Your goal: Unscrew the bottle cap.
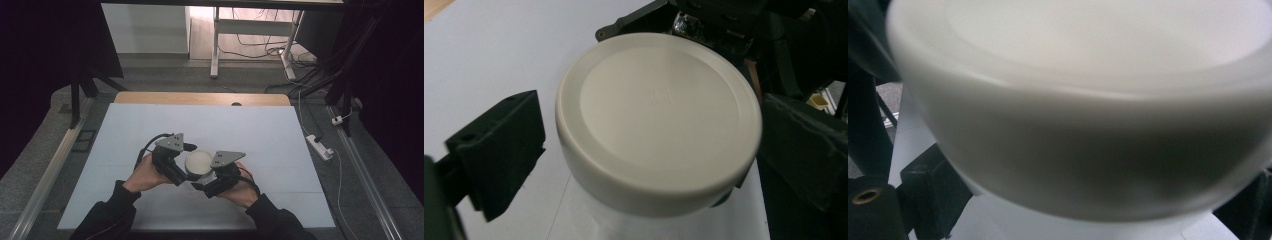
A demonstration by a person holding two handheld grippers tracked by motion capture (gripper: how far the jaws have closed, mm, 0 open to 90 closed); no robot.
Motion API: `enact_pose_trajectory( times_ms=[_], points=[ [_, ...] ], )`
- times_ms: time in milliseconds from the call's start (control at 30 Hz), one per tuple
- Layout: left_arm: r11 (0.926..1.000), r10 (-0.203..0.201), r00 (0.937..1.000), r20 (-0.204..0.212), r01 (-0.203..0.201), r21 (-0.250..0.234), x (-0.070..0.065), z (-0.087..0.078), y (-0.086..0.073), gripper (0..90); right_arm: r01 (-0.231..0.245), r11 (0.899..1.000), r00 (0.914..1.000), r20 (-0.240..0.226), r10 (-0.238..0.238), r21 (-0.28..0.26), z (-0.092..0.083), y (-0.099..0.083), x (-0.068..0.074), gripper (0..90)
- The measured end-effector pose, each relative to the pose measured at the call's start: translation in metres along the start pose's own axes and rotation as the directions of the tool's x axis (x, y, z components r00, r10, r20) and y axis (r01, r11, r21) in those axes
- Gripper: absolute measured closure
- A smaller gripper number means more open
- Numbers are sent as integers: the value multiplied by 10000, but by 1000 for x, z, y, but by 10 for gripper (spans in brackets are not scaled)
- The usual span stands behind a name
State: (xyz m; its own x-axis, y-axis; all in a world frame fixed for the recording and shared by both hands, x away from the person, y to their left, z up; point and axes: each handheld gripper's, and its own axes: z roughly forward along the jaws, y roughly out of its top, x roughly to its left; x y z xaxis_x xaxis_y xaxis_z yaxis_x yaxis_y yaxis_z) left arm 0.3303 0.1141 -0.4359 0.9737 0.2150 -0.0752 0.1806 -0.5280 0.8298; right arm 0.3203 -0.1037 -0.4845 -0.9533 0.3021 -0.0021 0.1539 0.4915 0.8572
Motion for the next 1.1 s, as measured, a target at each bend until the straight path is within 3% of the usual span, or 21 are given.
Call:
enact_pose_trajectory(
  times_ms=[100, 200, 333, 567, 667, 800, 1000, 1033, 1100],
  points=[
    [9999, 100, 9992, 395, -95, -130, 2, 2, 0, 54, 44, 10000, 10000, -48, -44, -19, 0, 0, 1, 68],
    [9996, 198, 9991, 378, -190, -210, 2, 3, 0, 73, 50, 10000, 10000, -68, -50, -28, 0, 1, 1, 67],
    [9999, 147, 9999, -20, -147, -68, -1, 4, 1, 78, -41, 10000, 10000, -3, 41, 33, 0, 0, 0, 68],
    [9995, -306, 9968, -745, 313, 83, -4, 9, 5, 79, -266, 9996, 9990, 370, 262, 126, 1, 0, -2, 68],
    [9976, -684, 9909, -1158, 691, 16, -7, 13, 6, 79, -348, 9992, 9976, 607, 335, 208, 2, 0, -3, 68],
    [9939, -1094, 9776, -1800, 1097, -82, -12, 16, 9, 80, -566, 9983, 9949, 848, 550, 169, 2, 0, -4, 68],
    [9868, -1596, 9472, -2781, 1609, -184, -19, 23, 14, 80, -912, 9957, 9870, 1345, 880, 177, 3, 0, -6, 68],
    [9863, -1606, 9443, -2873, 1643, -114, -20, 25, 14, 80, -912, 9957, 9870, 1345, 880, 177, 3, 0, -6, 68],
    [9893, -1365, 9453, -2964, 1457, 90, -22, 27, 16, 79, -968, 9950, 9866, 1339, 930, 225, 3, -1, -7, 68]
  ],
)
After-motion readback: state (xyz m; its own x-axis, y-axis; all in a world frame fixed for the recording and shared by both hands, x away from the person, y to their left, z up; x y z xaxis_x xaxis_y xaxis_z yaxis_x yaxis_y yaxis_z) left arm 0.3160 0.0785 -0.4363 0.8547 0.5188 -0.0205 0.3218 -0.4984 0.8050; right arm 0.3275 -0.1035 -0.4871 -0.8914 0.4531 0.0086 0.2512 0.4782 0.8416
